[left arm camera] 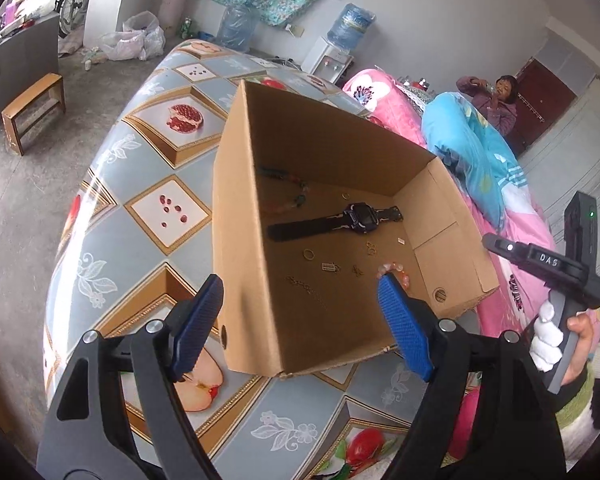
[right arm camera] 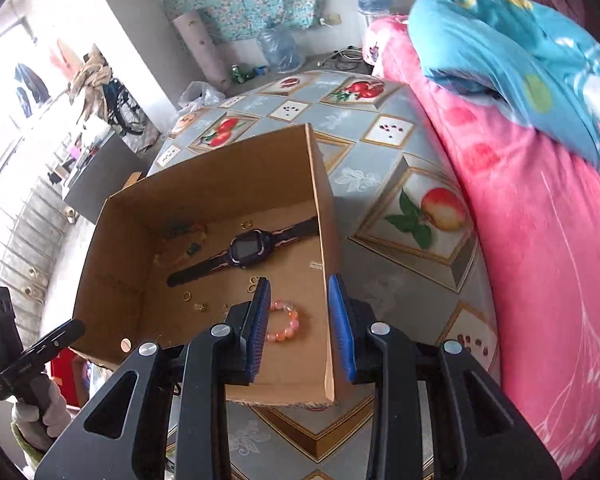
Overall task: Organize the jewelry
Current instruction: 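Open the left tool to drop the bracelet while the right tool opens to drop the charm, then withdraw both open tools up out of the box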
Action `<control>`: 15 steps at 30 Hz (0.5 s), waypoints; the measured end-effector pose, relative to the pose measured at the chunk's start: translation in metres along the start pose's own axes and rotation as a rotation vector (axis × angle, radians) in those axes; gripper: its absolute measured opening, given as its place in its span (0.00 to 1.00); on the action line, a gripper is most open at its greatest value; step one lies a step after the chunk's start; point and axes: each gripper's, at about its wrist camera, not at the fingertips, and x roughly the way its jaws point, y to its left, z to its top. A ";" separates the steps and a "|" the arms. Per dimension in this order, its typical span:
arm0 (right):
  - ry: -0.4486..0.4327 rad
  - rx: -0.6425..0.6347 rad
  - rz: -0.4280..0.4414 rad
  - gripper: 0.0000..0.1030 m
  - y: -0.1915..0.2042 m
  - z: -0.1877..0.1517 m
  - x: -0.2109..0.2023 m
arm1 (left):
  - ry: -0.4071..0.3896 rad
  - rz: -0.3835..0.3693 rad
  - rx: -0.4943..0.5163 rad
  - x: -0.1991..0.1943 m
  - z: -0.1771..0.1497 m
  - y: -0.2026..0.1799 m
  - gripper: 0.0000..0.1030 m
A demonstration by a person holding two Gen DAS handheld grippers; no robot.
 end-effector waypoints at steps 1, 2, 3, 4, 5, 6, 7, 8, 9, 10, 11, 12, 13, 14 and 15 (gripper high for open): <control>0.015 0.019 0.019 0.31 -0.005 -0.004 0.001 | 0.010 -0.015 -0.011 0.003 0.000 0.000 0.74; 0.016 0.037 0.030 0.31 -0.008 -0.007 0.005 | 0.016 -0.024 -0.018 0.005 -0.001 -0.001 0.75; 0.016 0.049 0.041 0.31 -0.009 -0.012 0.009 | 0.014 -0.021 -0.022 0.006 -0.001 -0.002 0.77; 0.021 0.060 0.053 0.31 -0.013 -0.013 0.011 | 0.014 -0.015 -0.025 0.006 -0.001 -0.003 0.77; 0.033 0.066 0.061 0.31 -0.015 -0.014 0.013 | 0.014 -0.010 -0.029 0.007 -0.001 -0.005 0.77; 0.047 0.065 0.064 0.31 -0.015 -0.015 0.014 | 0.013 -0.006 -0.035 0.007 -0.001 -0.006 0.78; 0.055 0.064 0.067 0.31 -0.016 -0.016 0.015 | 0.013 -0.003 -0.038 0.008 -0.001 -0.006 0.79; 0.062 0.059 0.067 0.31 -0.016 -0.018 0.016 | 0.013 0.000 -0.038 0.008 0.000 -0.007 0.79; 0.069 0.055 0.067 0.31 -0.018 -0.021 0.019 | 0.012 0.007 -0.038 0.009 0.000 -0.008 0.79; 0.073 0.059 0.071 0.31 -0.019 -0.022 0.019 | 0.012 0.013 -0.038 0.009 0.000 -0.010 0.79; 0.072 0.069 0.076 0.31 -0.020 -0.024 0.018 | 0.011 0.019 -0.038 0.009 0.000 -0.011 0.79; 0.071 0.074 0.077 0.31 -0.021 -0.025 0.018 | 0.009 0.023 -0.037 0.009 0.000 -0.011 0.79; 0.069 0.079 0.073 0.31 -0.021 -0.027 0.016 | 0.007 0.028 -0.036 0.009 -0.001 -0.012 0.79; 0.064 0.077 0.067 0.31 -0.020 -0.029 0.016 | 0.005 0.033 -0.034 0.009 -0.001 -0.013 0.79; 0.065 0.078 0.072 0.31 -0.019 -0.032 0.014 | 0.002 0.046 -0.030 0.009 -0.001 -0.015 0.79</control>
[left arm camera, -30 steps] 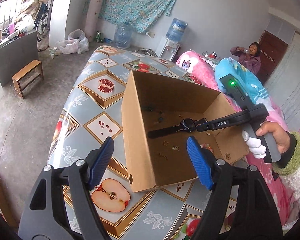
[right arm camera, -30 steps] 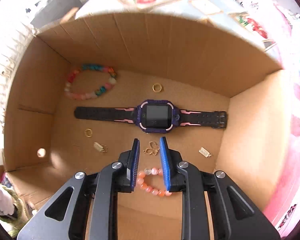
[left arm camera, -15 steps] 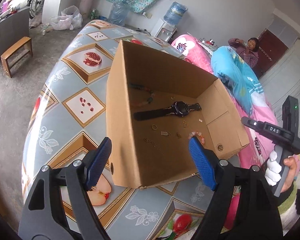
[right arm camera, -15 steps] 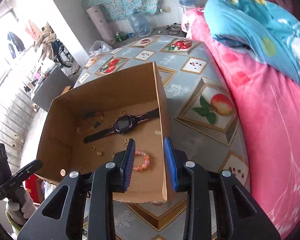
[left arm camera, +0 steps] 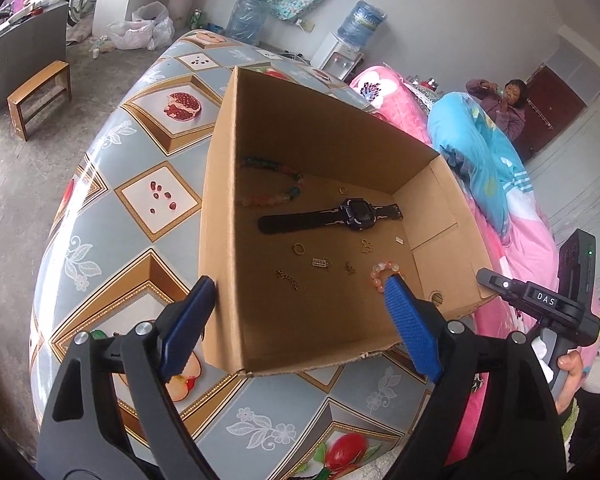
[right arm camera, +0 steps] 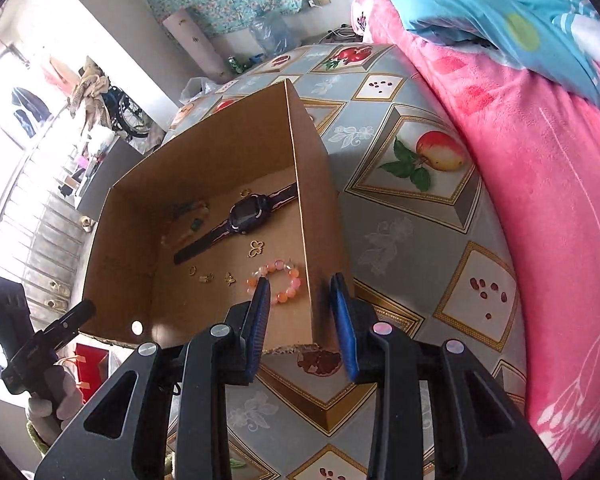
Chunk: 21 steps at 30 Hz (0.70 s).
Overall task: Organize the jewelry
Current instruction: 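Withdraw both open tools up out of the box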
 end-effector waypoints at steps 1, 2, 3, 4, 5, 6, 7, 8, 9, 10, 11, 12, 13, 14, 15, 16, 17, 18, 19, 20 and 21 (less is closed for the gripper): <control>0.003 0.004 0.011 0.31 0.000 -0.004 -0.001 | -0.006 0.019 0.005 -0.001 -0.001 -0.001 0.80; 0.005 0.002 0.019 0.31 0.001 -0.007 -0.003 | -0.011 0.033 0.010 -0.003 -0.002 -0.001 0.80; 0.002 0.000 0.022 0.31 0.001 -0.010 -0.004 | -0.011 0.036 0.009 -0.004 -0.003 0.000 0.80; -0.001 0.000 0.023 0.31 0.001 -0.014 -0.006 | -0.011 0.037 0.006 -0.005 -0.004 0.000 0.80; -0.004 0.003 0.026 0.31 0.000 -0.019 -0.008 | -0.010 0.037 0.004 -0.007 -0.006 0.000 0.80; -0.006 0.009 0.030 0.31 -0.001 -0.022 -0.011 | -0.009 0.038 0.003 -0.009 -0.008 0.000 0.80; -0.008 0.015 0.034 0.31 -0.002 -0.025 -0.013 | -0.006 0.039 0.003 -0.010 -0.011 -0.001 0.80; -0.013 0.022 0.035 0.31 -0.004 -0.030 -0.016 | -0.003 0.040 0.006 -0.012 -0.015 -0.003 0.80; -0.016 0.026 0.035 0.31 -0.006 -0.033 -0.019 | -0.002 0.041 0.012 -0.014 -0.019 -0.005 0.80; -0.018 0.030 0.036 0.31 -0.008 -0.036 -0.021 | 0.000 0.042 0.018 -0.016 -0.023 -0.006 0.80; -0.021 0.035 0.036 0.31 -0.010 -0.040 -0.024 | 0.000 0.042 0.022 -0.018 -0.028 -0.008 0.80; -0.022 0.037 0.036 0.31 -0.011 -0.043 -0.027 | -0.001 0.040 0.026 -0.020 -0.033 -0.010 0.80; -0.022 0.042 0.037 0.31 -0.013 -0.047 -0.029 | -0.002 0.039 0.028 -0.022 -0.038 -0.011 0.80; -0.023 0.044 0.038 0.31 -0.014 -0.050 -0.032 | -0.005 0.037 0.027 -0.025 -0.043 -0.012 0.80; -0.022 0.042 0.036 0.31 -0.015 -0.054 -0.034 | -0.009 0.034 0.024 -0.028 -0.047 -0.013 0.80; -0.021 0.041 0.035 0.31 -0.015 -0.057 -0.037 | -0.012 0.032 0.019 -0.030 -0.052 -0.013 0.80; -0.023 0.041 0.035 0.31 -0.016 -0.061 -0.039 | -0.016 0.031 0.014 -0.033 -0.055 -0.014 0.80; -0.024 0.037 0.033 0.31 -0.016 -0.065 -0.040 | -0.021 0.029 0.014 -0.035 -0.059 -0.014 0.80; -0.024 0.034 0.030 0.31 -0.016 -0.068 -0.042 | -0.022 0.029 0.014 -0.038 -0.064 -0.014 0.80; -0.024 0.035 0.030 0.31 -0.016 -0.070 -0.043 | -0.025 0.030 0.012 -0.040 -0.067 -0.014 0.80; -0.026 0.030 0.029 0.31 -0.015 -0.072 -0.044 | -0.031 0.031 0.010 -0.043 -0.070 -0.014 0.80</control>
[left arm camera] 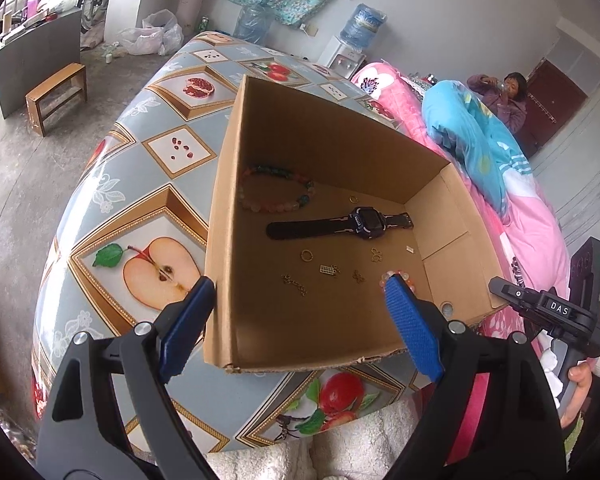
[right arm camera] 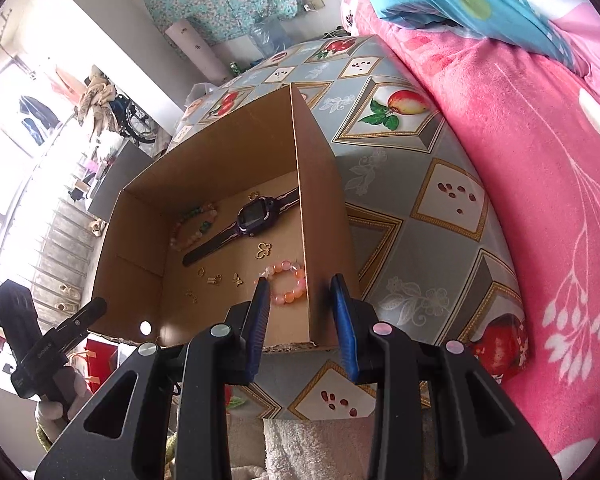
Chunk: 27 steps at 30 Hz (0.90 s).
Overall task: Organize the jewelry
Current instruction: 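Withdraw both open tools up out of the box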
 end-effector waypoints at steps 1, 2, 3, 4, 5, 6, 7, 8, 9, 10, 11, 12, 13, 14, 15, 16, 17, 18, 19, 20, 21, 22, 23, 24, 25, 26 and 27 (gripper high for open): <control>-0.003 -0.008 -0.002 0.31 0.001 -0.002 -0.001 | -0.005 0.001 0.002 -0.002 -0.003 0.000 0.80; -0.007 -0.012 -0.005 0.31 0.002 -0.005 -0.002 | -0.009 0.003 0.002 -0.003 -0.005 0.001 0.80; -0.010 -0.015 -0.005 0.31 0.002 -0.007 -0.002 | -0.012 0.005 0.004 -0.004 -0.007 0.001 0.80; -0.015 -0.014 -0.004 0.31 0.001 -0.009 -0.002 | -0.017 0.009 0.007 -0.004 -0.009 0.001 0.80; -0.021 -0.009 -0.002 0.31 0.001 -0.010 -0.002 | -0.024 0.010 0.011 -0.005 -0.011 0.001 0.80; -0.028 -0.012 -0.003 0.31 0.001 -0.011 -0.002 | -0.031 0.010 0.014 -0.006 -0.011 0.001 0.80; -0.036 -0.022 -0.008 0.31 0.002 -0.012 -0.002 | -0.039 0.009 0.018 -0.006 -0.012 0.001 0.80; -0.046 -0.029 -0.010 0.31 0.002 -0.014 -0.003 | -0.047 0.010 0.024 -0.007 -0.014 0.001 0.80; -0.053 -0.031 -0.009 0.31 0.000 -0.014 -0.003 | -0.060 0.023 0.031 -0.009 -0.016 0.001 0.80; -0.065 -0.032 -0.008 0.31 0.000 -0.016 -0.005 | -0.085 0.048 0.038 -0.013 -0.018 0.000 0.80; -0.087 -0.034 -0.014 0.31 -0.001 -0.019 -0.009 | -0.117 0.068 0.046 -0.020 -0.021 -0.001 0.80; -0.120 -0.037 -0.014 0.31 -0.002 -0.023 -0.015 | -0.149 0.079 0.058 -0.027 -0.025 -0.003 0.80; -0.153 -0.043 -0.011 0.31 -0.002 -0.027 -0.022 | -0.178 0.095 0.071 -0.035 -0.027 -0.005 0.80; -0.185 -0.052 -0.014 0.32 -0.002 -0.032 -0.030 | -0.214 0.129 0.091 -0.044 -0.032 -0.007 0.80; -0.217 -0.066 -0.020 0.35 -0.001 -0.037 -0.037 | -0.247 0.160 0.116 -0.052 -0.037 -0.010 0.81; -0.244 -0.083 -0.022 0.37 0.001 -0.043 -0.043 | -0.276 0.187 0.145 -0.060 -0.043 -0.013 0.82; -0.268 -0.102 -0.021 0.43 0.002 -0.050 -0.049 | -0.292 0.209 0.166 -0.065 -0.047 -0.016 0.82; -0.284 -0.121 -0.021 0.46 0.004 -0.057 -0.053 | -0.303 0.231 0.178 -0.070 -0.052 -0.018 0.84; -0.292 -0.144 -0.020 0.47 0.007 -0.064 -0.056 | -0.312 0.246 0.183 -0.074 -0.057 -0.019 0.87; -0.296 -0.164 -0.019 0.51 0.010 -0.069 -0.058 | -0.318 0.254 0.184 -0.076 -0.061 -0.020 0.87; -0.296 -0.181 -0.018 0.55 0.013 -0.074 -0.059 | -0.318 0.259 0.180 -0.078 -0.065 -0.021 0.87; -0.291 -0.199 -0.015 0.56 0.017 -0.080 -0.058 | -0.315 0.264 0.175 -0.079 -0.068 -0.022 0.88; -0.283 -0.216 -0.010 0.57 0.020 -0.086 -0.059 | -0.311 0.271 0.170 -0.079 -0.071 -0.023 0.89; -0.273 -0.232 -0.008 0.58 0.024 -0.091 -0.057 | -0.307 0.280 0.163 -0.079 -0.075 -0.024 0.89; -0.256 -0.249 -0.011 0.60 0.028 -0.096 -0.053 | -0.302 0.277 0.159 -0.077 -0.079 -0.026 0.91; -0.240 -0.267 -0.017 0.61 0.032 -0.101 -0.049 | -0.292 0.264 0.160 -0.075 -0.082 -0.028 0.91; -0.223 -0.281 -0.023 0.61 0.036 -0.106 -0.044 | -0.273 0.252 0.163 -0.071 -0.086 -0.030 0.91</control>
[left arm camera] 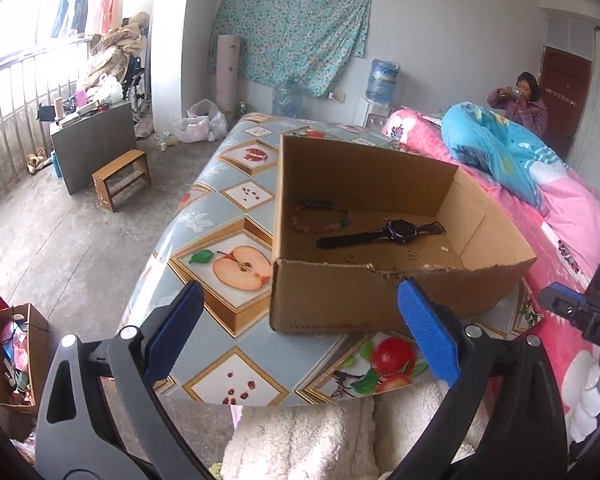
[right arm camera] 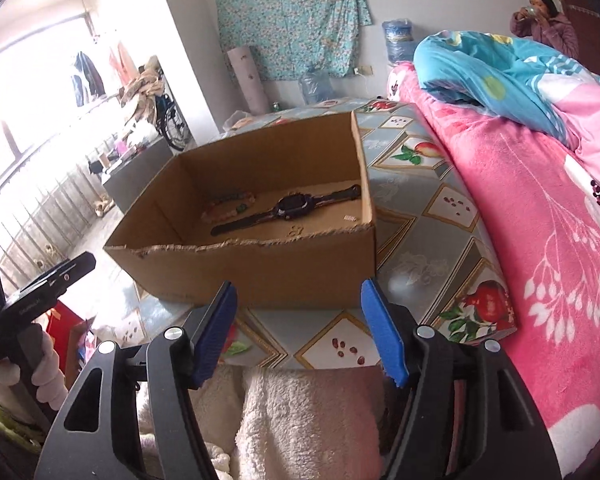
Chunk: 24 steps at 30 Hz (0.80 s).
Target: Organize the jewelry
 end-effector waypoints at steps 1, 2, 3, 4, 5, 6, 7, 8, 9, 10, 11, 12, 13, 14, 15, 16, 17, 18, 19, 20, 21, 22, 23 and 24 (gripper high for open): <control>0.016 -0.008 0.002 0.61 0.004 -0.003 0.005 | 0.019 -0.008 0.003 0.003 -0.003 -0.004 0.91; 0.035 -0.012 0.008 0.61 0.007 -0.006 0.010 | 0.037 -0.013 0.010 0.005 -0.006 -0.007 0.91; 0.049 -0.013 0.013 0.61 0.010 -0.008 0.015 | 0.048 -0.013 0.019 0.007 -0.009 -0.012 0.91; 0.064 -0.010 0.018 0.61 0.012 -0.009 0.021 | 0.053 -0.013 0.026 0.008 -0.011 -0.016 0.91; 0.078 -0.010 0.021 0.61 0.014 -0.010 0.025 | 0.059 -0.013 0.036 0.009 -0.012 -0.019 0.91; 0.090 -0.012 0.023 0.61 0.016 -0.010 0.029 | 0.060 -0.012 0.047 0.010 -0.013 -0.024 0.91; 0.099 -0.016 0.023 0.61 0.018 -0.010 0.033 | 0.057 -0.012 0.059 0.010 -0.014 -0.028 0.91; 0.109 -0.021 0.021 0.61 0.020 -0.009 0.036 | 0.053 -0.005 0.072 0.011 -0.014 -0.031 0.91; 0.117 -0.023 0.019 0.61 0.022 -0.009 0.039 | 0.051 0.009 0.081 0.012 -0.015 -0.034 0.91; 0.122 -0.022 0.017 0.61 0.024 -0.009 0.042 | 0.052 0.021 0.083 0.014 -0.015 -0.036 0.91; 0.128 -0.019 0.016 0.61 0.025 -0.009 0.044 | 0.061 0.019 0.079 0.016 -0.015 -0.038 0.91; 0.135 -0.017 0.017 0.61 0.026 -0.008 0.046 | 0.075 0.006 0.073 0.018 -0.014 -0.038 0.91; 0.141 -0.013 0.015 0.61 0.027 -0.008 0.047 | 0.089 -0.009 0.063 0.020 -0.014 -0.038 0.91; 0.146 -0.008 0.012 0.61 0.027 -0.008 0.049 | 0.097 -0.019 0.052 0.022 -0.013 -0.038 0.91; 0.152 -0.003 0.011 0.61 0.027 -0.007 0.051 | 0.103 -0.024 0.043 0.025 -0.013 -0.038 0.91; 0.159 0.001 0.011 0.61 0.026 -0.007 0.053 | 0.114 -0.028 0.037 0.028 -0.012 -0.037 0.91; 0.166 0.005 0.008 0.61 0.026 -0.007 0.054 | 0.136 -0.028 0.032 0.032 -0.012 -0.037 0.91; 0.170 0.008 0.005 0.61 0.026 -0.007 0.055 | 0.152 -0.026 0.028 0.036 -0.011 -0.037 0.91; 0.174 0.010 0.002 0.61 0.026 -0.007 0.056 | 0.159 -0.016 0.022 0.038 -0.011 -0.037 0.91; 0.179 0.013 -0.001 0.61 0.025 -0.006 0.057 | 0.164 0.002 0.017 0.040 -0.010 -0.037 0.91; 0.182 0.014 -0.002 0.61 0.023 -0.004 0.058 | 0.165 0.014 0.019 0.042 -0.009 -0.038 0.91; 0.183 0.014 -0.002 0.62 0.023 -0.003 0.058 | 0.168 0.031 0.025 0.043 -0.008 -0.039 0.91; 0.182 0.012 -0.004 0.61 0.023 -0.002 0.058 | 0.173 0.052 0.031 0.045 -0.008 -0.041 0.91; 0.182 0.010 -0.007 0.62 0.024 -0.001 0.057 | 0.181 0.068 0.036 0.046 -0.008 -0.041 0.91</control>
